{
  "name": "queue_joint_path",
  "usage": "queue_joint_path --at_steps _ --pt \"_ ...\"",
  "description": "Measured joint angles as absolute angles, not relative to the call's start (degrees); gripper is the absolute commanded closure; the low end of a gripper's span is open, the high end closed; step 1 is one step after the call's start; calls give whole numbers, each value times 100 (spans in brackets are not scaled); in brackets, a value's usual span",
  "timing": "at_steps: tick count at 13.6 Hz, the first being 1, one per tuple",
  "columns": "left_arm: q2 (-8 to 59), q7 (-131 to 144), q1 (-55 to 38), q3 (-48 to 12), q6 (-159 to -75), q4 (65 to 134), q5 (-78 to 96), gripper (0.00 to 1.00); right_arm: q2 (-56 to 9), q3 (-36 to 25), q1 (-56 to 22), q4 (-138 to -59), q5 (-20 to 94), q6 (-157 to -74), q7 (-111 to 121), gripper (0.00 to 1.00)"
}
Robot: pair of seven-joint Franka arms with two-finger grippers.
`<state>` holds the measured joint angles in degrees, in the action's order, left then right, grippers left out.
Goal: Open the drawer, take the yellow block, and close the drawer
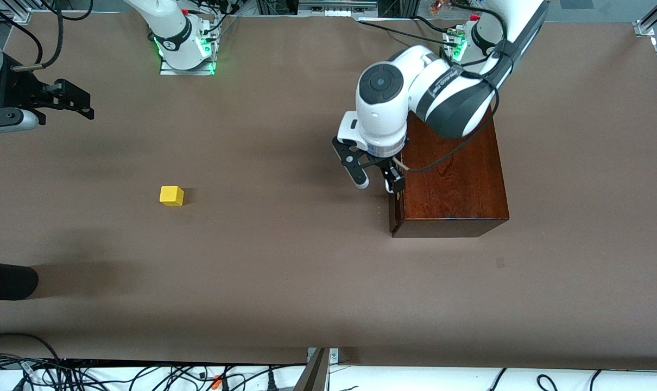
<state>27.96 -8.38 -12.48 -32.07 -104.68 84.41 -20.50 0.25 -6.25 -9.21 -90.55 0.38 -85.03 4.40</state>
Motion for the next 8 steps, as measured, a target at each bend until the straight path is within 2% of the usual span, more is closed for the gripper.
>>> queue_joint_path --at_steps 5,8 --pt "2217 879 -1169 -3227 -9413 7770 -1863 0 -31 -626 -918 -9055 37 -8500 439 0" --pt "1848 1404 -710 -3197 -8768 7464 -1399 0 -77 -653 -914 -9055 35 -8499 439 0"
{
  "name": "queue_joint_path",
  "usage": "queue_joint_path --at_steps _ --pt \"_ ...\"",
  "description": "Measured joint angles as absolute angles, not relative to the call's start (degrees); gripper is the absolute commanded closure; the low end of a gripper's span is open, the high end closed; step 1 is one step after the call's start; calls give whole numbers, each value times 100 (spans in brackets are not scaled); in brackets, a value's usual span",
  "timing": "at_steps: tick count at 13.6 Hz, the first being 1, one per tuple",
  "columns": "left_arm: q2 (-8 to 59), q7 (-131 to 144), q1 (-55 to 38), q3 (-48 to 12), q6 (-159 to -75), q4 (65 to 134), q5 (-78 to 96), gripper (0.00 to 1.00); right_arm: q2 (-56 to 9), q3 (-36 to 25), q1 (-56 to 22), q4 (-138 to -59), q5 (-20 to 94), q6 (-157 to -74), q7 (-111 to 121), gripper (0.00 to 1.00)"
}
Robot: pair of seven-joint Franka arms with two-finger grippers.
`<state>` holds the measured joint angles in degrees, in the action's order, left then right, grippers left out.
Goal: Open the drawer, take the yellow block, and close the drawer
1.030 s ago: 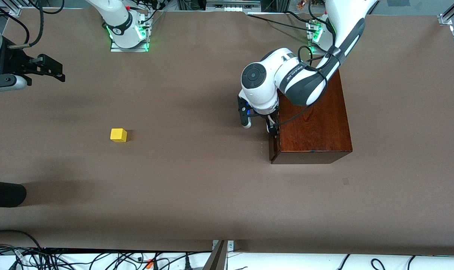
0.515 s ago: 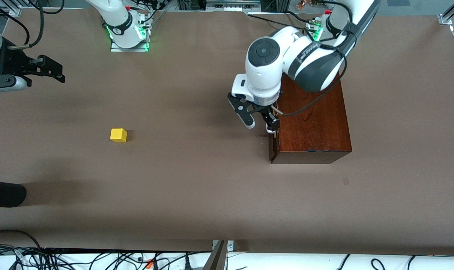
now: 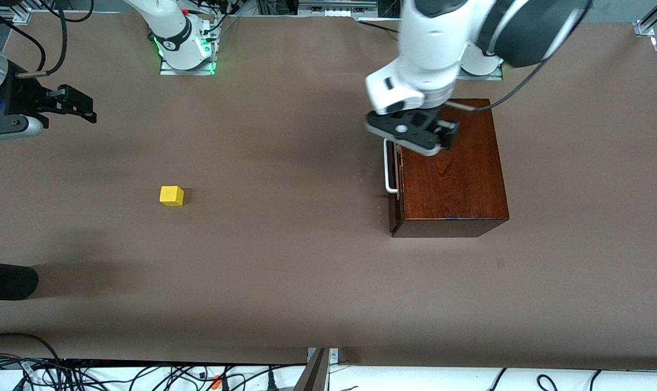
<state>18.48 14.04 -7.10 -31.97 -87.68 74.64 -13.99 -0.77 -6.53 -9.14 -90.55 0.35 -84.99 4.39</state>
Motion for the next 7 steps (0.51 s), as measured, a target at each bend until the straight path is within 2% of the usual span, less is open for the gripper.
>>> queue_joint_path --at_steps 4,7 --pt "1649 1539 16 -3056 -8455 7212 -1179 0 -91 -780 -910 -9055 30 -8504 439 0" --pt "1374 1983 -221 -2035 -8279 7210 -531 0 -93 -821 -906 -9055 28 -8514 438 0"
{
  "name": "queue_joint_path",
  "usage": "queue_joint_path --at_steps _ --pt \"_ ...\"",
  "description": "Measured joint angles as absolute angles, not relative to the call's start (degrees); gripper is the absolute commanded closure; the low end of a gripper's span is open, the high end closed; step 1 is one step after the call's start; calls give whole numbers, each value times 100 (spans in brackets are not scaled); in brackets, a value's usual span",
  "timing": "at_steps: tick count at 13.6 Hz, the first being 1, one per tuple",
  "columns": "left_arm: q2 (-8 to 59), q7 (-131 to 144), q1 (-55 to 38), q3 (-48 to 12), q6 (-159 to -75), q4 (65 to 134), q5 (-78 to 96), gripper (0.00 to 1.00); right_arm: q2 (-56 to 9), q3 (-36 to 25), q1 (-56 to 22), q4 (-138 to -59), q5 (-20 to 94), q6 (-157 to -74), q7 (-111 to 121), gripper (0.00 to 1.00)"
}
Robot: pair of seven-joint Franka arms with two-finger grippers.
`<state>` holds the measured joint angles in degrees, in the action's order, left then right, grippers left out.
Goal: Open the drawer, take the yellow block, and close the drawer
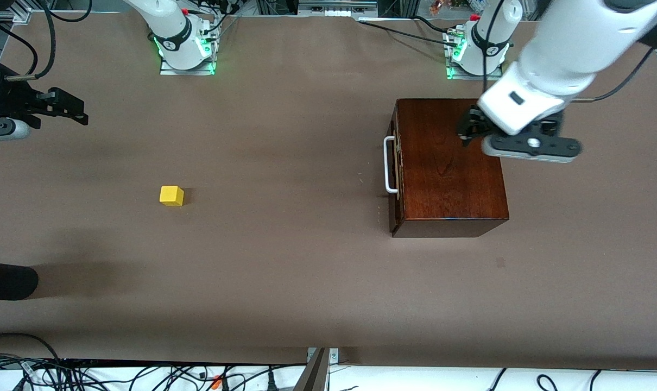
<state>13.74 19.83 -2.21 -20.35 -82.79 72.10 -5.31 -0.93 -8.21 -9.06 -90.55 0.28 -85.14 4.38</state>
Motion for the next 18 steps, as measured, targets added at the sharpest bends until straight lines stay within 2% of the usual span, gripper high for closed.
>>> queue_joint_path --at_steps 2,9,13,18 --pt "1193 1974 -437 -1314 -8122 7258 -327 0 -93 -825 -906 -9050 28 -8525 438 0" --pt "852 606 -591 29 -8198 7743 -48 0 -159 -792 -916 -9032 29 -8516 441 0" --pt "497 355 -607 169 -8798 8515 -31 0 -333 -764 -923 -8999 31 -8536 441 0" --pt "318 353 -651 165 -8860 8734 -31 0 -330 -732 -937 -8724 78 -8540 441 0"
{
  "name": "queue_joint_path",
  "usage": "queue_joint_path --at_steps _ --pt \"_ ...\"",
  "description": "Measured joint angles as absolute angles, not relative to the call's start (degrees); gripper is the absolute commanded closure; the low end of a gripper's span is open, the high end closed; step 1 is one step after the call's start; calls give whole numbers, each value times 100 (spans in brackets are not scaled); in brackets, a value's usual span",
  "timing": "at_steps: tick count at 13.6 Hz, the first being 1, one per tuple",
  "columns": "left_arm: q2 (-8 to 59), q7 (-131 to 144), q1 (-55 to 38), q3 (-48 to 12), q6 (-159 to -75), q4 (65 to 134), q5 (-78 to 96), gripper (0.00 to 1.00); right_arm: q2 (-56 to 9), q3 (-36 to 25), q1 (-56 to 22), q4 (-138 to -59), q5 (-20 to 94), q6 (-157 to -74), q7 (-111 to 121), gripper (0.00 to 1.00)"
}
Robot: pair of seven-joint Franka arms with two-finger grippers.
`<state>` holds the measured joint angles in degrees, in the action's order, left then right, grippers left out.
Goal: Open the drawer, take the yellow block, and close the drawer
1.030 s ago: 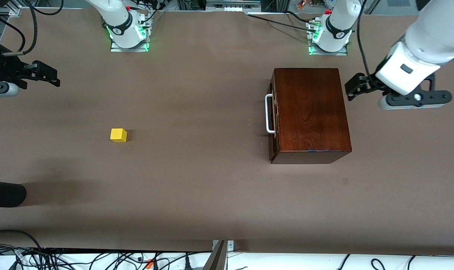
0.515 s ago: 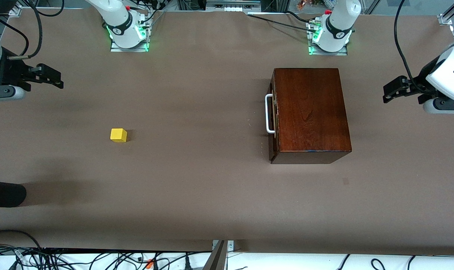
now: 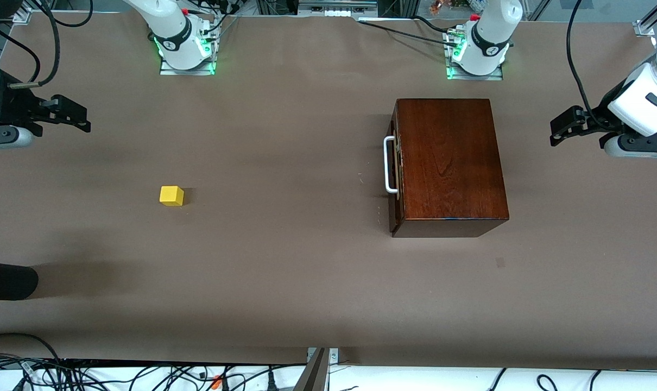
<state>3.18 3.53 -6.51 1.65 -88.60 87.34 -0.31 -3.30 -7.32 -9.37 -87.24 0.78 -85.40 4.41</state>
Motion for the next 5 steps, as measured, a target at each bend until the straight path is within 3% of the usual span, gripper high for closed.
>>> queue_joint_path --at_steps 5 --pt "318 353 -660 163 -8867 8752 -31 0 -339 -714 -948 -8724 83 -8765 440 0"
